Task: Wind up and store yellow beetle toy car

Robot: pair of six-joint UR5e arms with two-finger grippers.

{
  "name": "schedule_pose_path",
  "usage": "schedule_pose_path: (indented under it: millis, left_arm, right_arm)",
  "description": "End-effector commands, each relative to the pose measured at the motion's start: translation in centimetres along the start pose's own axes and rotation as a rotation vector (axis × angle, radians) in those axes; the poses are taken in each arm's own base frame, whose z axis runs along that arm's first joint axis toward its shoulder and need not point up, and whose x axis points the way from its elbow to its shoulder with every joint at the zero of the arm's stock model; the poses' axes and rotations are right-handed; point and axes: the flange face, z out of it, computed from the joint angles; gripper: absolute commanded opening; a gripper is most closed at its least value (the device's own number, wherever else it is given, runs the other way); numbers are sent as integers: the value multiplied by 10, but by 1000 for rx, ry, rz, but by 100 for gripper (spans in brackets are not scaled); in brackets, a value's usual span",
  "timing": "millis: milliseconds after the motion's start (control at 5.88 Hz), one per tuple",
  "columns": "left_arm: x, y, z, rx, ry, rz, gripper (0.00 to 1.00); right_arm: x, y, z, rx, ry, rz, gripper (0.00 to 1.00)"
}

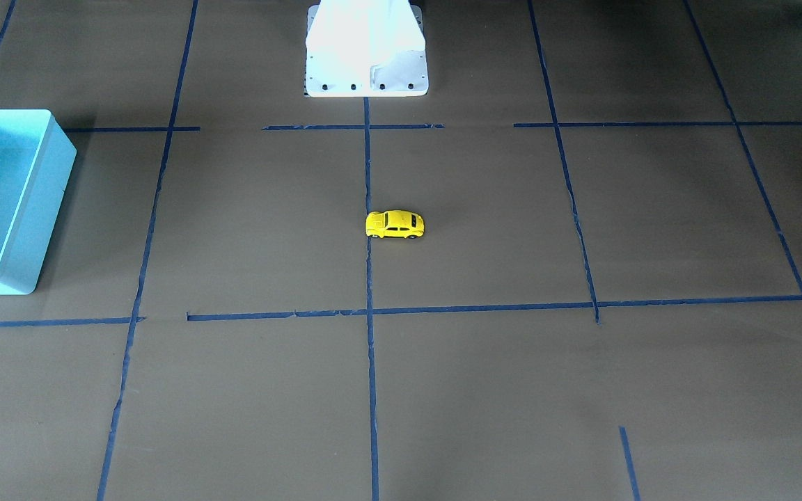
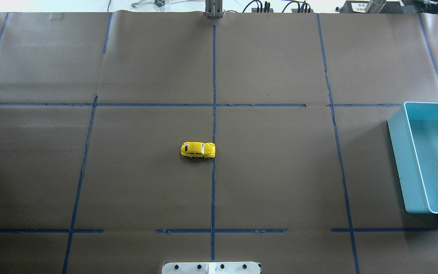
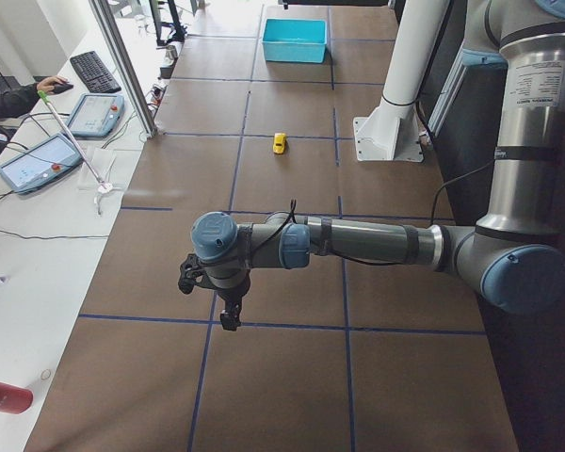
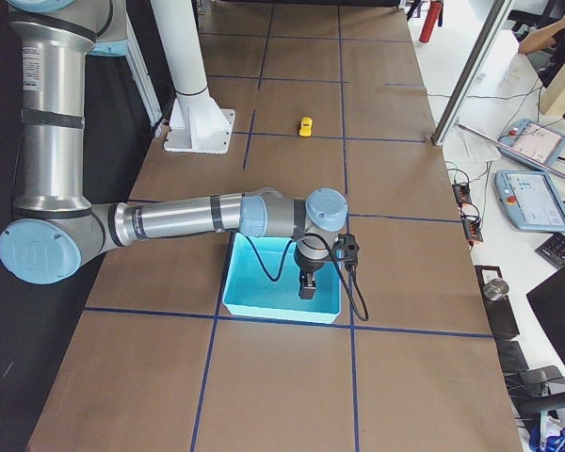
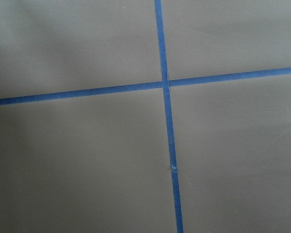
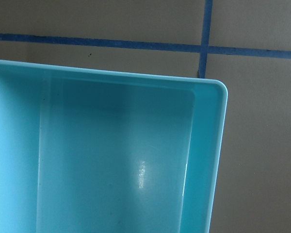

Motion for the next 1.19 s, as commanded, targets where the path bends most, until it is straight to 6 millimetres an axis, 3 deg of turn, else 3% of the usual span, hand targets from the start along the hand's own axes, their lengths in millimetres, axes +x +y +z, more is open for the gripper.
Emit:
schedule_pose_path:
  millis: [0,170,340,510,680,851,1021]
  left_arm:
    - [11,-12,-6,14,2,25,100]
    - [24,-29,-16,33,0,60,100]
    - [45,-40,-12,26,3,102,100]
    - [101,-69,6,-4,14,207,100]
    - [155,-93,11,-9,21,300,100]
    - [194,-107,10,1,32,367,100]
    - [253,-129,11,8,50,462,100]
  right_arm:
    - [0,0,0,-1,0,1,100]
    - [0,0,1,-2,0,-1,100]
    - [0,0,0,-1,0,1,100]
    - [0,0,1,-2,0,-1,100]
    - [0,0,0,-2,0,2,100]
    - [0,0,0,-1,0,-1,100]
    - [0,0,0,-2,0,2,100]
